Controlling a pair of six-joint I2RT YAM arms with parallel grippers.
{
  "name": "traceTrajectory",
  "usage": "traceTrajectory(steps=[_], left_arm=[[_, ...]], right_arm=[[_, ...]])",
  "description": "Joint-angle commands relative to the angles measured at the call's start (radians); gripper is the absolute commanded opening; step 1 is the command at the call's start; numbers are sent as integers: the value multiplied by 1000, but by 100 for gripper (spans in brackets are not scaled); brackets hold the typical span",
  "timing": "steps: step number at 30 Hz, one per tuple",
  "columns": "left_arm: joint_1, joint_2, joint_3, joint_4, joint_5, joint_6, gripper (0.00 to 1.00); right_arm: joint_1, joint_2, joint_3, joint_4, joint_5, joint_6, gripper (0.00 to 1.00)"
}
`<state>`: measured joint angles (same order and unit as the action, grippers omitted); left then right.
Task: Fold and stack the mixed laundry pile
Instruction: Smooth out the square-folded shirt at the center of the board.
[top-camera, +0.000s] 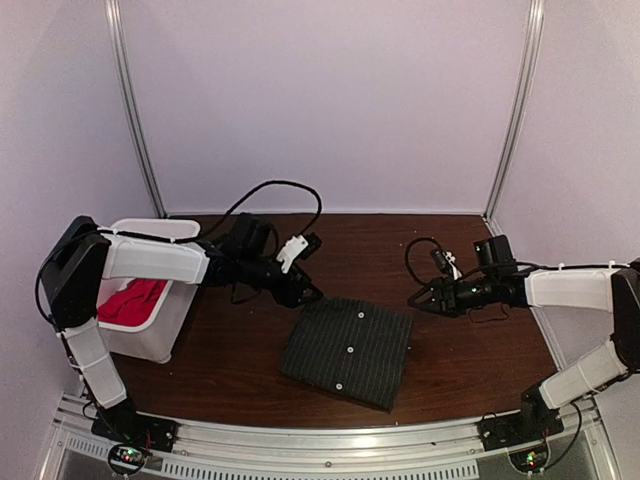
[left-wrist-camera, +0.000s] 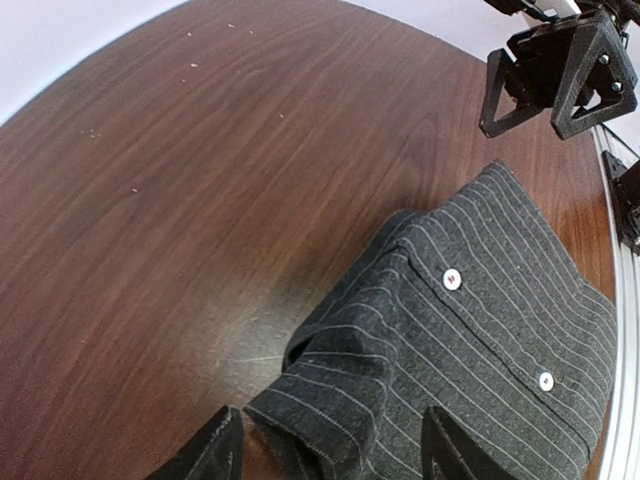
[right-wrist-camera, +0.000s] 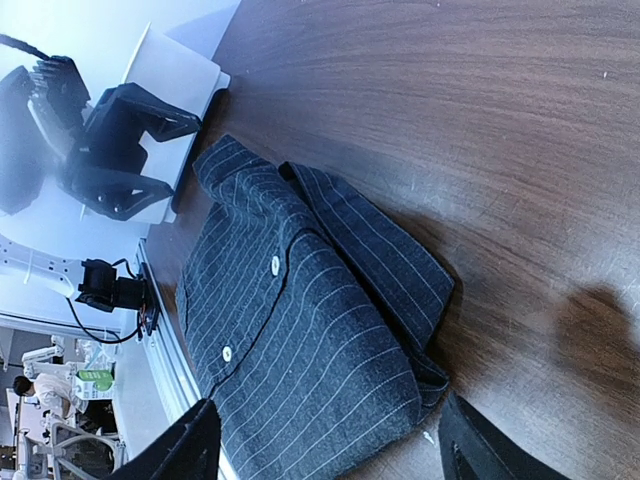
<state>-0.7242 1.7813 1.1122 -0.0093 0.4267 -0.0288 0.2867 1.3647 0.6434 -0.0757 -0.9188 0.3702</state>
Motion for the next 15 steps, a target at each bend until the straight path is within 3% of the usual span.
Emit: traceTrajectory(steps=[1,6,8,10,12,15], left_arm=[[-4,65,3,83,94,-42,62],[-4,134,43,86,109,-39,62],[0,148,46,99,112,-50,58],[18,149,29,140,142,-79,46],[40,150,11,177,164,-116,27],[64,151,-18,218,176,-154,3]], right_arm=[[16,29,-57,116,27,7,76],[36,93,-76,187,16,4,71],[53,119,-67,201,14,0,66],[63,149,-57,216,7,-8,59],[67,174,-43,230,7,-12,49],[67,211,-5,215,34,-24,27]])
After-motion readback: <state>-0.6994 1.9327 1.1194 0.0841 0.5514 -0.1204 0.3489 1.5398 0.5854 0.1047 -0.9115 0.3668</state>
